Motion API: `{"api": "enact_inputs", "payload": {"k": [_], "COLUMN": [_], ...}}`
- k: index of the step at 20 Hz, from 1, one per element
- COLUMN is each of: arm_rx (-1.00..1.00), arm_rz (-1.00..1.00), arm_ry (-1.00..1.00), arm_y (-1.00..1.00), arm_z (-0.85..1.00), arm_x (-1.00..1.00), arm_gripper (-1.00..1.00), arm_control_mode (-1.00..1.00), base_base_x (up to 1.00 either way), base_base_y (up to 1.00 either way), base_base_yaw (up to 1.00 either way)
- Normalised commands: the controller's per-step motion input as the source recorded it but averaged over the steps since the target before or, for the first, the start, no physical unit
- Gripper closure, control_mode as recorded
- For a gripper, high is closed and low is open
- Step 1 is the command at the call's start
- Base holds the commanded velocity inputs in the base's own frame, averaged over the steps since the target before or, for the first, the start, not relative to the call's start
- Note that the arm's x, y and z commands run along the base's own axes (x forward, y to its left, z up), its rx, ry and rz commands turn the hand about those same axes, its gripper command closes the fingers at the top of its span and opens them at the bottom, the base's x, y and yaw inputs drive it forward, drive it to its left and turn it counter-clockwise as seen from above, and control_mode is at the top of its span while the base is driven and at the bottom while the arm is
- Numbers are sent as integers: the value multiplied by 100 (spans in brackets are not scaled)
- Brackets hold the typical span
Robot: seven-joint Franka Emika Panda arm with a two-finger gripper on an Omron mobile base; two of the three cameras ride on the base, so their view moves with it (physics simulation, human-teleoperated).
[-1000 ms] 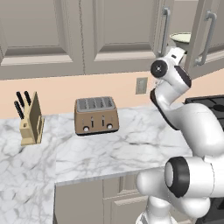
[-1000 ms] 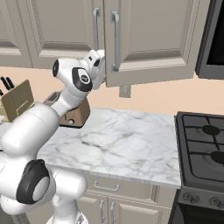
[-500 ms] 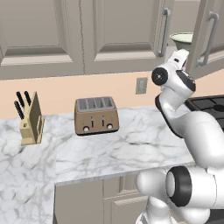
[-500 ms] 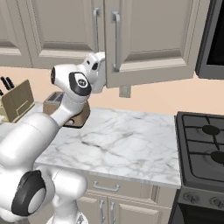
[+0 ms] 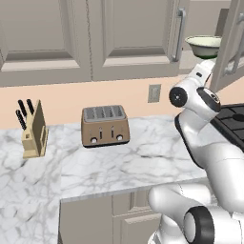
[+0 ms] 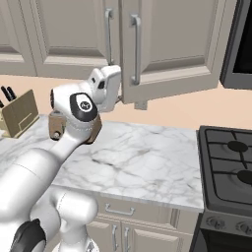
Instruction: Move the bowls from the cabinet to the plates on the dining table.
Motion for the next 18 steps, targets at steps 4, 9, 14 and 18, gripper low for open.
{"api": "enact_inputs", "payload": {"k": [4, 9, 14, 18], "arm_rx": [0, 0, 0, 0], "arm_rz": [-6, -6, -4, -4], "arm_ry": [-7, -10, -13, -15], "arm_y": [-77, -91, -91, -95], "arm_z": [0, 2, 7, 9], "arm_x": [0, -6, -23, -32], "arm_gripper": [-100, -100, -100, -100], "arm_control_mode": [-100, -100, -100, -100], "base_base_x": [0, 0, 0, 0], "base_base_y": [0, 0, 0, 0], "base_base_yaw": [0, 0, 0, 0]}}
